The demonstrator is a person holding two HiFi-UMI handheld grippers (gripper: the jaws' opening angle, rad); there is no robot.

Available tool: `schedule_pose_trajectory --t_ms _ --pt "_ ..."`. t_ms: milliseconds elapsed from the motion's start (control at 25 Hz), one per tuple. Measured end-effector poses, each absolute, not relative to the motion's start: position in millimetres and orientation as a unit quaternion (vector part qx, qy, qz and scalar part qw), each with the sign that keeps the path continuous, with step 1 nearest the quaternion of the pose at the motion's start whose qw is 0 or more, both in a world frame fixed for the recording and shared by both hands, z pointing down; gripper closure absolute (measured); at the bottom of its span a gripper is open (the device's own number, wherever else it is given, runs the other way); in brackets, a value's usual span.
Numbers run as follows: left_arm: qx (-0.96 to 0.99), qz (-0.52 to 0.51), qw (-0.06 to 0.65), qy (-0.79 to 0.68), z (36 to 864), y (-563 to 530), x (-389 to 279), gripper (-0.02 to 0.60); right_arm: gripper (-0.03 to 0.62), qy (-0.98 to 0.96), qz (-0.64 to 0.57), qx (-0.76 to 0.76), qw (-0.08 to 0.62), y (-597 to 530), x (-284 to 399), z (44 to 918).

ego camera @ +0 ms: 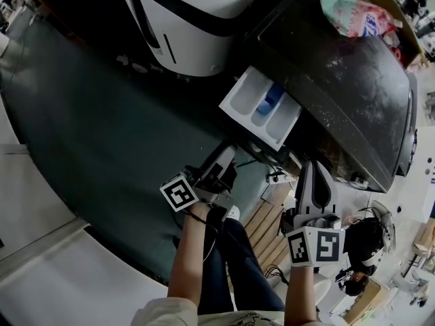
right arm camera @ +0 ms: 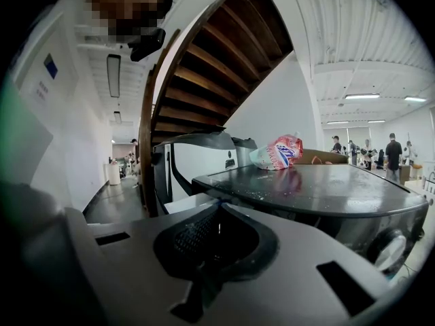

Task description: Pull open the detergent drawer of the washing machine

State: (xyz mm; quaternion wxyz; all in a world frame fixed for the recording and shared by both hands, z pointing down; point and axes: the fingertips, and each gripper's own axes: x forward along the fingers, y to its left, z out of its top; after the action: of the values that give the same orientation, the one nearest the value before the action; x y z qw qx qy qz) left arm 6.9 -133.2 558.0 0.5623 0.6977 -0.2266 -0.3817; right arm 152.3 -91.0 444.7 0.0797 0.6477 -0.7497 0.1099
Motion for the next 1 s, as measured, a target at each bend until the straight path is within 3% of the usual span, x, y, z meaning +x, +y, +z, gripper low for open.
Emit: schedule_pose_trajectory --t_ms 360,760,1000 --pt "0.695 -0.402 0.561 -0.203 554 -146 16 0.344 0.580 -0.747 0.111 0.650 0.084 -89 159 452" --pt "0.693 -0.430 0.548 -0.186 546 -147 11 0.414 0.580 -0.745 0.113 0.651 0.087 -89 160 455" --pt "0.693 -0.427 0.549 -0.192 551 -135 5 0.411 0.580 -0.746 0.112 0.651 0.085 -85 159 456"
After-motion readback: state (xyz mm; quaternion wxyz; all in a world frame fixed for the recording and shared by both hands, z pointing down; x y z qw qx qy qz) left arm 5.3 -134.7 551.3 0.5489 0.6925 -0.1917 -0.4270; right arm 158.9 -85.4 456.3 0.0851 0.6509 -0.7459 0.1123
